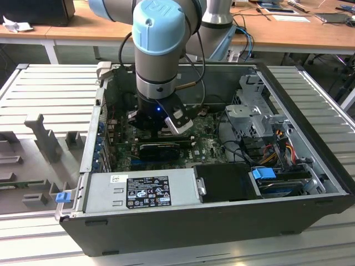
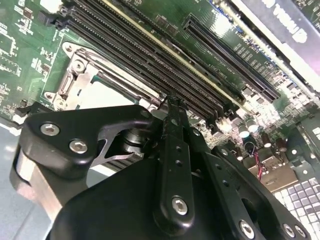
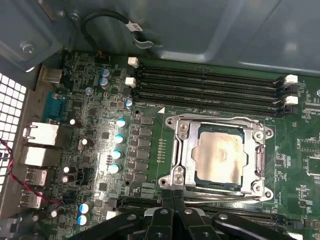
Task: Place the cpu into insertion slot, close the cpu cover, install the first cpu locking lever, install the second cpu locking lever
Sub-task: 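Install the second cpu locking lever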
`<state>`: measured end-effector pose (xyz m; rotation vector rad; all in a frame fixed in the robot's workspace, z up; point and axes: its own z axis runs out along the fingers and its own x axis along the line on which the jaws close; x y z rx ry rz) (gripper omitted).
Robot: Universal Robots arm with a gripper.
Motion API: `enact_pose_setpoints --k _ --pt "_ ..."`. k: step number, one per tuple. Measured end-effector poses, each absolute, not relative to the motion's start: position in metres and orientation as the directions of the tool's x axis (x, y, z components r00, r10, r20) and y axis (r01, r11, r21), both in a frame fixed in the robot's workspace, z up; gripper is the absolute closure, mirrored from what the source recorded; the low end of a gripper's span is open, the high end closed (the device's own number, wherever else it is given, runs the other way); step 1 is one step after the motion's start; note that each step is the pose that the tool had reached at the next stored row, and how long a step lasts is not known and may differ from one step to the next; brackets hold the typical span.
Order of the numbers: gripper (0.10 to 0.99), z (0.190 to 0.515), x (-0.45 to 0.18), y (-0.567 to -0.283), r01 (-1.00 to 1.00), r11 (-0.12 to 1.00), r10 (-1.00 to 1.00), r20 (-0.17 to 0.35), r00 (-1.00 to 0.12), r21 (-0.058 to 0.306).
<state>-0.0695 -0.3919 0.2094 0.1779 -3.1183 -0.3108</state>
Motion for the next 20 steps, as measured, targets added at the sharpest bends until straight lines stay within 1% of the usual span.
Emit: enact_pose_setpoints --k 2,11,15,18,20 --pt "0.980 0.207 -0.071 -0.392 -0.112 0.972 -0.113 -0.010 -0.994 0.207" --pt "0.980 0.201 -0.073 -0.392 -0.115 0.967 -0.116 -0.012 -0.993 0.228" --pt "0.980 0.198 -0.073 -0.392 -0.117 0.960 -0.117 -0.015 -0.993 0.253" --pt "0.980 0.197 -0.073 -0.392 -0.119 0.959 -0.119 -0.015 -0.993 0.256" --pt "0.980 0.202 -0.074 -0.392 -0.119 0.958 -0.119 -0.016 -0.993 0.261"
